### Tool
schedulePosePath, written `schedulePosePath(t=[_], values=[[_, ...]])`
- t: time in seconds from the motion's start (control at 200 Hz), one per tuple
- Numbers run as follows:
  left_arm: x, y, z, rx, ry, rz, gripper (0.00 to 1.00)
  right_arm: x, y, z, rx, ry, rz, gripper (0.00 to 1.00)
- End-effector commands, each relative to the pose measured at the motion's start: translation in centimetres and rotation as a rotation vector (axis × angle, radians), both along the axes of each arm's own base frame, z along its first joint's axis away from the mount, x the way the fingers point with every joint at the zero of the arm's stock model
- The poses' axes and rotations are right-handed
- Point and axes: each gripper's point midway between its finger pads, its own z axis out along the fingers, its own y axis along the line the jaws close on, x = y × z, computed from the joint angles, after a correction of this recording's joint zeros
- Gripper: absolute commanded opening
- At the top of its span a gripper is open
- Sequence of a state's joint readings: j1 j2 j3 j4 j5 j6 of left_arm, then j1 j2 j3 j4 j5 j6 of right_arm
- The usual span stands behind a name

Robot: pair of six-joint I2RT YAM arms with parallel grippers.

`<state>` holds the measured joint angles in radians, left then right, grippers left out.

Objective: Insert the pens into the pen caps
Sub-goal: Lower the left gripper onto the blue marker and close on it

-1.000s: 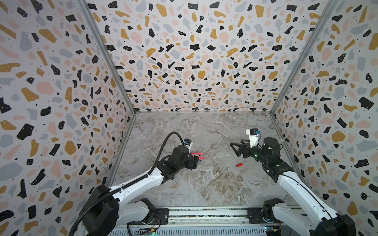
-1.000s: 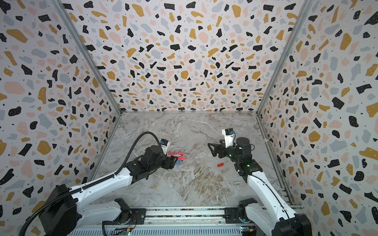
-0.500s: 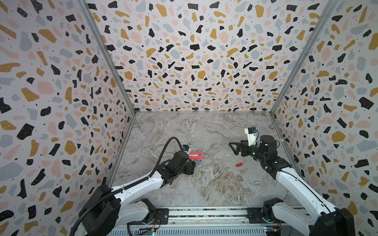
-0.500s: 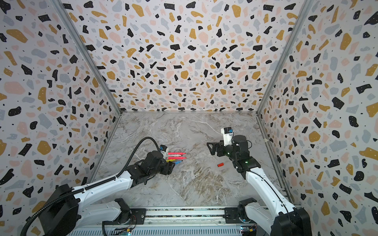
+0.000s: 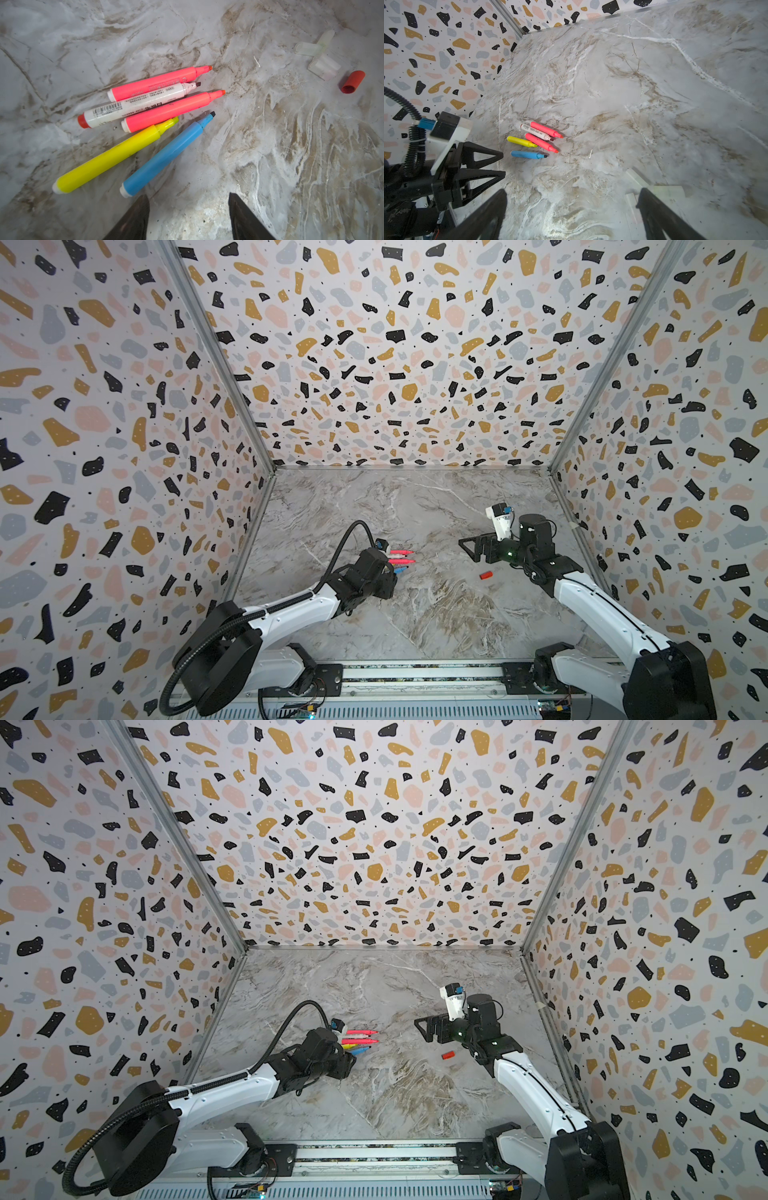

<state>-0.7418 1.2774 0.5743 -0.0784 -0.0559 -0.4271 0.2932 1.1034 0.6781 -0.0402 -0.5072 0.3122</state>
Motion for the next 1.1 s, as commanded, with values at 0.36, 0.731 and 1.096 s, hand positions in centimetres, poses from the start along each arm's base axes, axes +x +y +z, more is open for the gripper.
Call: schedulePosePath(t=[0.36, 0.731, 1.096], values=[[2.2, -2.3, 1.2, 0.006, -0.056, -0.054, 0.61, -0.4, 1.0, 1.7, 0.023, -0.047, 0.057, 1.0], [2.9, -2.8, -0.4, 0.054, -0.033, -0.076, 0.6, -0.4, 1.0, 1.7, 0.019, -0.055, 0.06, 0.99], [3.3, -3.0, -1.0, 0.079, -0.028, -0.088, 0.59, -0.2, 1.2, 2.2, 0.03, -0.075, 0.066, 0.99]])
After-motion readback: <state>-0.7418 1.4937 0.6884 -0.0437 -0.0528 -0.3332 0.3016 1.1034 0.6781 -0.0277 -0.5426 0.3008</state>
